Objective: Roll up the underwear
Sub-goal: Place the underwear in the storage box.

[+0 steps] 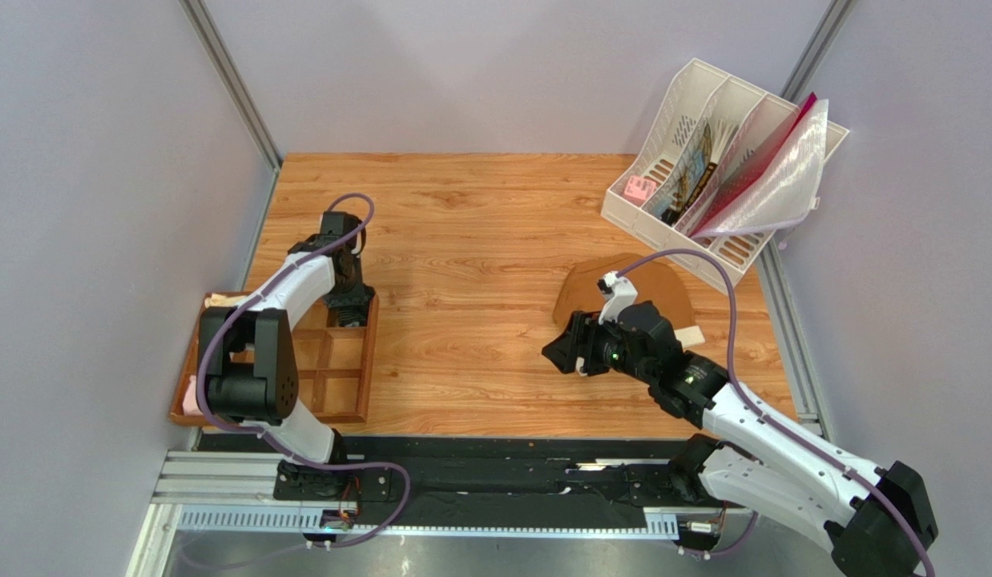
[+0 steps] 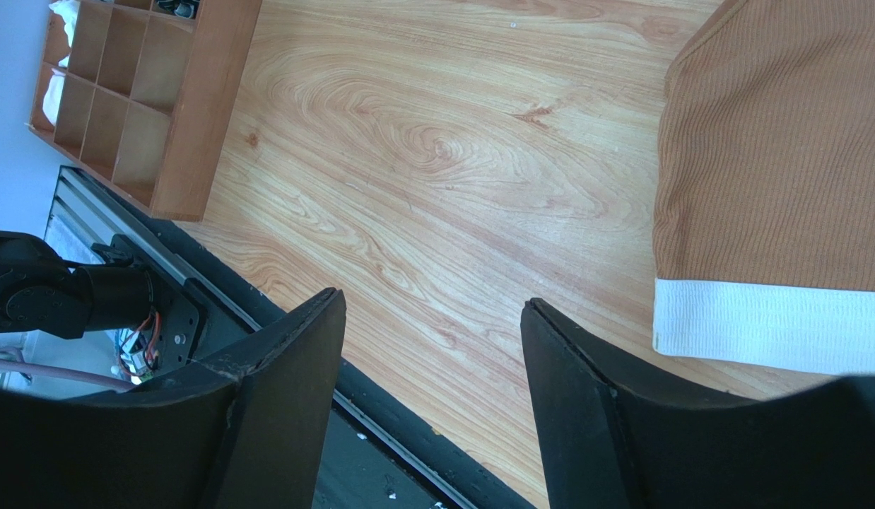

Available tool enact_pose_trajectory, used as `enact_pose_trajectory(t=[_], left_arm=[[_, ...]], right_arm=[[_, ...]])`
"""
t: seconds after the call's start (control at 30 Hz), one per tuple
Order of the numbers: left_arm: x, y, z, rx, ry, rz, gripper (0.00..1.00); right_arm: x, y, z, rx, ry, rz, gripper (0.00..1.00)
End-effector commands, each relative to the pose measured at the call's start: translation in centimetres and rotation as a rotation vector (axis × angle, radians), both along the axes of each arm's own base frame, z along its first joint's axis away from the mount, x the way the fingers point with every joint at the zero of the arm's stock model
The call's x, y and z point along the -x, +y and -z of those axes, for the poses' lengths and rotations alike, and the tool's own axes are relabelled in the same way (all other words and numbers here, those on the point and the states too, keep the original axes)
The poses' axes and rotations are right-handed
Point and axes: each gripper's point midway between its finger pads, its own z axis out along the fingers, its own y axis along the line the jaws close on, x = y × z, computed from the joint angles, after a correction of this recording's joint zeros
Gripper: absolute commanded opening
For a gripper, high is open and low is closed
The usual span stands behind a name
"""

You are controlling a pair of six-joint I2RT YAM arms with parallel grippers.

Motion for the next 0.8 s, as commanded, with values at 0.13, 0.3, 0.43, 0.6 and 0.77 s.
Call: enact_pose_trajectory(t=[0.13, 0.3, 0.43, 0.6, 0.77], left_arm=[[1.3, 1.7, 1.7, -0.070, 0.113, -0.016, 0.15], [1.1, 0.9, 1.1, -0.035, 0.135, 0.055, 0.14], [1.1, 0.6, 0.9, -0.020, 0.200, 0.120, 0.13], [1.7, 0.6, 2.3, -0.021, 0.301, 0.142, 0.12], [1.8, 0.7, 3.6, -0.022, 0.331, 0.138, 0.12]], right_arm=[[-0.4, -0.3, -0.7, -0.006, -0.036, 0.013, 0.66], [-0.4, -0.4, -0.7, 0.002, -0.039, 0.015, 0.66], [-0.5, -0.6, -0.7, 0.007, -0.044, 0.022, 0.66], [-0.5, -0.6, -0.8, -0.001, -0.045, 0.026, 0.66], [-0.4, -1.0, -1.0, 0.007, -0.055, 0.032, 0.66]])
